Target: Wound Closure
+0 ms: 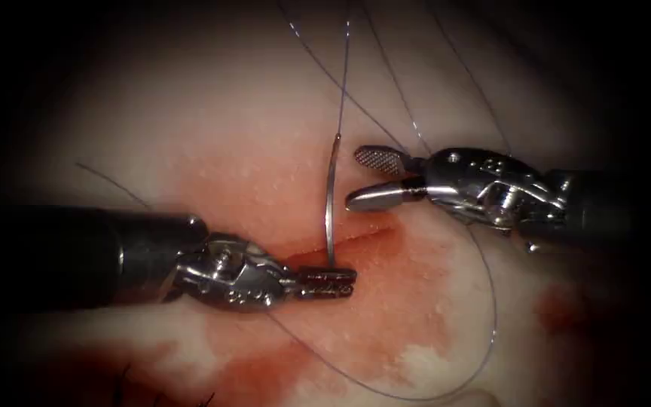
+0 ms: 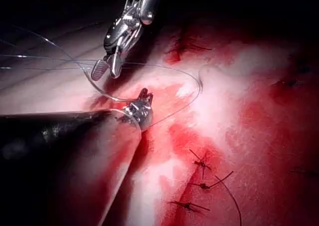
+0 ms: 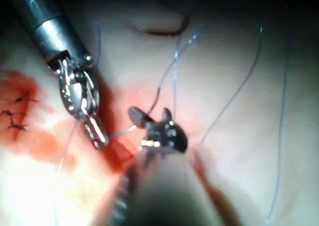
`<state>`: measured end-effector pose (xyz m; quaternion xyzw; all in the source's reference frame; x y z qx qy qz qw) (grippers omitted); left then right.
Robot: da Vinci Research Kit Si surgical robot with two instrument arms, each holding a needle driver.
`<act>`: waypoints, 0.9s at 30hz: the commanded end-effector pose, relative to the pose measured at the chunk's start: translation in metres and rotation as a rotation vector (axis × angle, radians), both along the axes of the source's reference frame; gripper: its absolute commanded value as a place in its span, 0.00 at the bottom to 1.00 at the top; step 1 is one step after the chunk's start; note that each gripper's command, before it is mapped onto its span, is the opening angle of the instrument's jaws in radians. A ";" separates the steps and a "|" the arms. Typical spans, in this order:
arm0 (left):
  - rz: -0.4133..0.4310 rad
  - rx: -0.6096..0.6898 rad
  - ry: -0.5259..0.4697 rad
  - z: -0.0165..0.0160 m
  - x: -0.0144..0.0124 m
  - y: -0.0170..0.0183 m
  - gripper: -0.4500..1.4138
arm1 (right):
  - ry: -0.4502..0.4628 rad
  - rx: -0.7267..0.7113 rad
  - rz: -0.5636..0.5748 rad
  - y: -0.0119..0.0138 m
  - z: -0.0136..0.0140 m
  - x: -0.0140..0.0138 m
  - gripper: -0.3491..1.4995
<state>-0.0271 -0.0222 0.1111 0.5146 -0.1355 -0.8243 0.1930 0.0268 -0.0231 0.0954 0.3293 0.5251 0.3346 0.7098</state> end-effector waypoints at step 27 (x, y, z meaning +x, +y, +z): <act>0.014 -0.043 -0.005 0.0001 -0.0006 -0.0002 0.00 | 0.083 0.065 -0.012 -0.0004 0.0011 0.0034 0.26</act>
